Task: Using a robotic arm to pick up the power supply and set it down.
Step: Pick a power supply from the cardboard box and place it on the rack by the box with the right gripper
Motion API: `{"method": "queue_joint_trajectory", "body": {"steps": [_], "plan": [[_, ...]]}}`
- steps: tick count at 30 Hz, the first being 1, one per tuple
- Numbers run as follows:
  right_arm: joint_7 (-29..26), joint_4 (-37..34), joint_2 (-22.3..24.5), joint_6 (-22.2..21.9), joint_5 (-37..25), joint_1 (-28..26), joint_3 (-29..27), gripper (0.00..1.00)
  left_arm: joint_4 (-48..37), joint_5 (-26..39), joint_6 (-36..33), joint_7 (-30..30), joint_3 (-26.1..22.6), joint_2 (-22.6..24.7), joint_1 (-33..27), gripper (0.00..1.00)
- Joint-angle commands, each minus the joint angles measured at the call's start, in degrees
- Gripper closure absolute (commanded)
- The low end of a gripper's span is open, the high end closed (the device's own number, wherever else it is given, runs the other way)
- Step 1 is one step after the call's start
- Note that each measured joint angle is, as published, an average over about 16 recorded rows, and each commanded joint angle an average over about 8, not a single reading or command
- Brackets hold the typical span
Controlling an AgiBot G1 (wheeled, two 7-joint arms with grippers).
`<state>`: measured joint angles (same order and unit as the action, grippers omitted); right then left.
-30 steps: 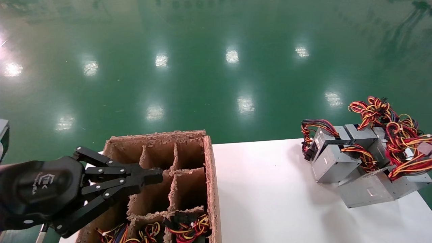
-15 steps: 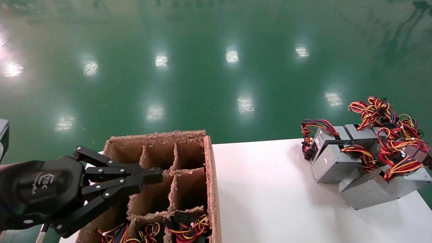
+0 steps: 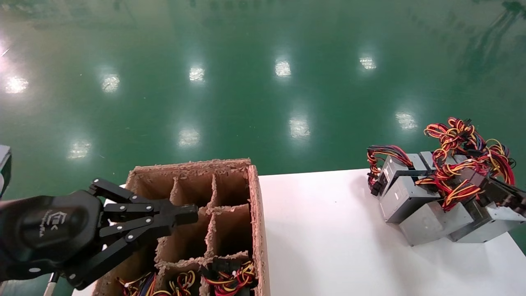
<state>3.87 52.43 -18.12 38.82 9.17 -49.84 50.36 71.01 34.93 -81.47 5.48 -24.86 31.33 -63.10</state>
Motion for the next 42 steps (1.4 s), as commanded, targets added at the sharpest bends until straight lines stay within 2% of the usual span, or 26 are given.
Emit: {"method": "queue_joint_trajectory", "body": {"steps": [1,25,26,33,34,42], "plan": [[-0.7,-0.6,-0.7,-0.1,-1.2,-1.0,0.5,1.00,0.0,0.0,0.0,0.0,0.0,0.0,0.0,1.00],[-4.5,-7.2,-4.7,4.0,-7.7,-7.1,3.5,1.00,0.0,0.0,0.0,0.0,0.0,0.0,0.0,1.00],[-4.6,-7.4,-4.8,4.1,-8.0,-7.3,3.7,0.94,0.0,0.0,0.0,0.0,0.0,0.0,0.0,1.00],[-4.7,-8.1,-5.1,4.5,-10.1,-8.6,4.6,0.07,0.0,0.0,0.0,0.0,0.0,0.0,0.0,1.00],[-4.7,-8.1,-5.0,4.5,-10.4,-8.8,4.6,0.00,0.0,0.0,0.0,0.0,0.0,0.0,0.0,1.00],[-4.3,-7.4,-3.9,5.0,-12.2,-10.1,5.0,0.00,0.0,0.0,0.0,0.0,0.0,0.0,0.0,1.00]]}}
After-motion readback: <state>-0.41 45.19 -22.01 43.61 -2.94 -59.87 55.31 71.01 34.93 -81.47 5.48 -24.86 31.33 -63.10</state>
